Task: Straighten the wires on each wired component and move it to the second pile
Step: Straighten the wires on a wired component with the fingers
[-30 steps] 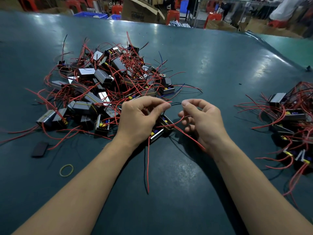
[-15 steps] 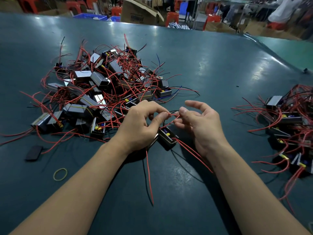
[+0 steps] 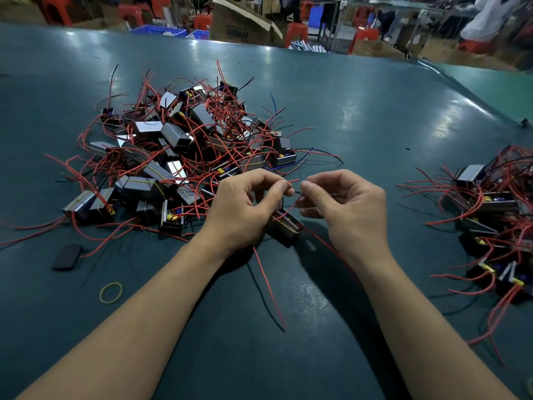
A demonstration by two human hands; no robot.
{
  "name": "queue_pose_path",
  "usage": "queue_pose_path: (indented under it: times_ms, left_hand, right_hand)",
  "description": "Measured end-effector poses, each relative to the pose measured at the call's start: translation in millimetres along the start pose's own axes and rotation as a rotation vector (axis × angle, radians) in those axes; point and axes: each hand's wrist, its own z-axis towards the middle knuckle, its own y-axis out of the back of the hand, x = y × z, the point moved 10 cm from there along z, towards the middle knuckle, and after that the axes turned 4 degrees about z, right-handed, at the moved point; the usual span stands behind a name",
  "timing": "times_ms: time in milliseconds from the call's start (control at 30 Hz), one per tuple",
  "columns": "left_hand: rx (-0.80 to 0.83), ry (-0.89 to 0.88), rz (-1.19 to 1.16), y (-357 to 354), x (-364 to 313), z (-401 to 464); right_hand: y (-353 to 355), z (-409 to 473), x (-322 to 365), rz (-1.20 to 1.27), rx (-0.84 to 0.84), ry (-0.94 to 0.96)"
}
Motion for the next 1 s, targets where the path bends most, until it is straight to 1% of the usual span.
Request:
queue_pose_path:
  times_ms: [100, 200, 300, 367, 433, 500, 567, 800, 900, 1000]
  left_hand:
    - [0.003, -0.012, -0.037, 1, -2, 1]
    - [-0.009, -0.003, -0.073, 3, -1, 1]
    - [-0.049, 0.02, -0.054, 6, 1, -1]
    - [-0.043, 0.025, -0.036, 5, 2, -1]
    - [0.007, 0.017, -0.038, 0, 0, -1]
    - [0.078, 0.022, -0.075, -7, -2, -3]
    - [0.114, 0.029, -0.104, -11, -2, -3]
    - [0.067, -0.006, -0.009, -6, -4, -2]
    - [0.052, -0.015, 0.031, -4, -6, -2]
    - [0.076, -0.025, 0.051, -7, -7, -3]
  right_hand:
    - [-16, -3, -17, 0.141, 0.066, -0.138]
    - [-19, -1, -16, 0.195, 0.073, -0.126]
    - [-18, 0, -10, 0.168, 0.076, -0.066]
    - [-18, 0, -8, 0.113, 0.083, -0.033]
    - [-17, 0, -6, 0.084, 0.083, -0.011]
    - [-17, 1, -6, 0.099, 0.08, -0.008]
    - [-17, 1, -8, 0.103, 0.078, -0.017]
    - [-19, 0, -9, 0.107, 0.092, -0.025]
    - [-19, 1, -14, 0.119, 0.088, -0.063]
    - [-16, 1, -27, 0.147, 0.031, -0.178]
